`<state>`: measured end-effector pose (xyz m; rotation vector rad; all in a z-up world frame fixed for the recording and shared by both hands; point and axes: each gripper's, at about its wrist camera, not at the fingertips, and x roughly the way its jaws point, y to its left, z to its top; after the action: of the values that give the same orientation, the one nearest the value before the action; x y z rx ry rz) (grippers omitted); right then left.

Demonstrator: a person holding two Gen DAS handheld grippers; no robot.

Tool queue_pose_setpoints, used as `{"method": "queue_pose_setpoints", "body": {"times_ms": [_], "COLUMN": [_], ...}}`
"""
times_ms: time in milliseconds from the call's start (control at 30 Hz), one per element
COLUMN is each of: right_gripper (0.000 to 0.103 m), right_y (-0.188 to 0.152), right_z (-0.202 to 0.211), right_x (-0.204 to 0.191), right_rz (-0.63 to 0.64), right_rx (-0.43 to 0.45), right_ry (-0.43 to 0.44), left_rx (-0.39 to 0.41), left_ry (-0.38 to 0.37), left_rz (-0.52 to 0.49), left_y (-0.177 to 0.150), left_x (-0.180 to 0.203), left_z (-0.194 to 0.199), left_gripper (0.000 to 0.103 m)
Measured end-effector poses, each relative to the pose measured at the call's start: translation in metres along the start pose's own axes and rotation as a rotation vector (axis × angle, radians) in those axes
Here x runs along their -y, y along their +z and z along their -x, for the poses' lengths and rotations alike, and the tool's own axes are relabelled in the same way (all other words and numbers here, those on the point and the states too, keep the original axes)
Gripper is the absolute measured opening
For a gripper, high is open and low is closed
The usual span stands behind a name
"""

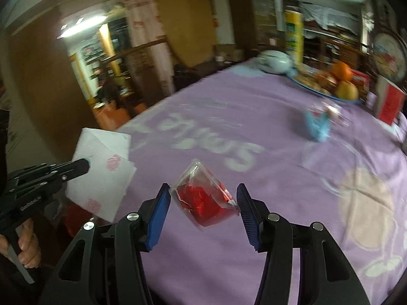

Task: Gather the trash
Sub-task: 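Carry the tissue and plastic cup over the red basket with both grippers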

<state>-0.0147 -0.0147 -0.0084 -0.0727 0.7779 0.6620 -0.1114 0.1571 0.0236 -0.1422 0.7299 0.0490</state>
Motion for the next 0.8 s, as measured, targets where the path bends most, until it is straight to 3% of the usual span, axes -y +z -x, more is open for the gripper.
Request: {"method": "queue_pose_setpoints", "body": {"times_ms": [200, 400, 633, 800], "right_gripper": [0.053, 0.053, 0.053, 0.053], "right_y": [0.014, 0.018, 0.006, -0.007], "right_z": [-0.023, -0.058, -0.107, -0.151], "right_x": [-0.089, -0.19, -0.287, -0.323], "right_rz": [0.156, 0.303, 0.427, 0.437], "right_rx": [-0.024, -0.084, -0.2, -0.311], "right_ry": [0.152, 0.313, 0.431, 0.461], "left_rx": [0.051, 0.031, -0.075, -0.173], "left_ry": [0.104, 0.222, 0.308, 0.325], "left_rz": [0.121, 0.255, 0.458, 0.576], "left_y": [-0.025, -0.063, -0.116, -0.153], "left_x": [-0.062, -0.133, -0.223, -0.272], "left_z": [0.043, 0.071, 0.062, 0.034], "left_gripper": [0.004, 0.004, 0.004, 0.004]}}
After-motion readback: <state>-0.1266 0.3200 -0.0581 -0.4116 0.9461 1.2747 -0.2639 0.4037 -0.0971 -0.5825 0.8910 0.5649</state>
